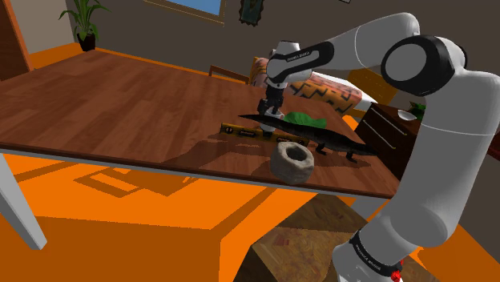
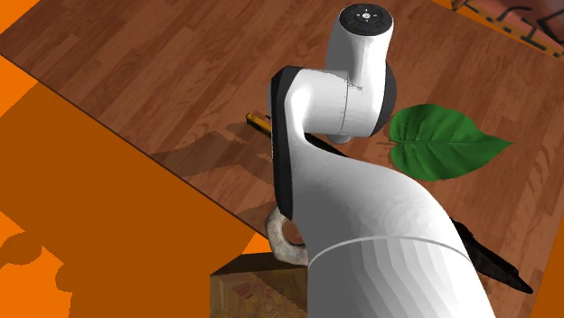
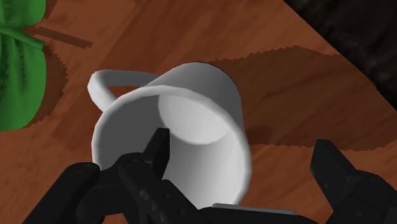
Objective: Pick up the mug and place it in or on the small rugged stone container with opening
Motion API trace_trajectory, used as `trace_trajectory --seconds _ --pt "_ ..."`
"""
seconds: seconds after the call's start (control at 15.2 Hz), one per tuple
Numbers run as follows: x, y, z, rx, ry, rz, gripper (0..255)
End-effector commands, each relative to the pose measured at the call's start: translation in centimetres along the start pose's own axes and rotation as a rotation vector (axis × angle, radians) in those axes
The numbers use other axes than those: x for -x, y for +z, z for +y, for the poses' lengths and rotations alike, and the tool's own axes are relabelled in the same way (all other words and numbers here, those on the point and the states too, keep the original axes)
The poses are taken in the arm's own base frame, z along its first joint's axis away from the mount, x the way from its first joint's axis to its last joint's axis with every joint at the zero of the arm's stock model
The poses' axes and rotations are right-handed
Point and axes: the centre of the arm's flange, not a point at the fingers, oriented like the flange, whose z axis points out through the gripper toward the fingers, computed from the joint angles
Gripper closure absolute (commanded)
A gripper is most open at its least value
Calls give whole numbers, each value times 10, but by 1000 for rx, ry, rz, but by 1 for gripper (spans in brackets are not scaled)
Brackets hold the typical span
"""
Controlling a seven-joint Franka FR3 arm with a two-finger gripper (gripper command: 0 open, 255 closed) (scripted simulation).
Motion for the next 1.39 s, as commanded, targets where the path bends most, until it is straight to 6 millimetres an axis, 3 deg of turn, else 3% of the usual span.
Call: trace_trajectory --seconds 0.0,0.46,0.53,1.12,1.32 --pt "1 8 0 0 0 0 0" --pt "1 8 0 0 0 0 0" --pt "1 8 0 0 0 0 255" --pt "1 8 0 0 0 0 255" --pt "1 -8 1 0 0 0 255"
